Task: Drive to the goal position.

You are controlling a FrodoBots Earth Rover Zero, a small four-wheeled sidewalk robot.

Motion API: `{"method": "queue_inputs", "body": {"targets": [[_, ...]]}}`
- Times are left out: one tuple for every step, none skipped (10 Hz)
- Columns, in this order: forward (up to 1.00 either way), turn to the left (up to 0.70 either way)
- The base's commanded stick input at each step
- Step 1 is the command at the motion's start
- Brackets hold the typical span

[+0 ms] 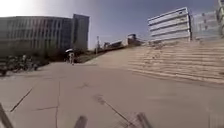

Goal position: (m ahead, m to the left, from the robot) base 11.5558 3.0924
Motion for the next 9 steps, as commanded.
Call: {"method": "queue_inputs", "body": {"targets": [[1.00,0.37],[1.00,0.17],[1.00,0.00],[1.00,0.00],[1.00,0.00],[1.00,0.00],[1.00,0.00],[1.00,0.00],[1.00,0.00]]}}
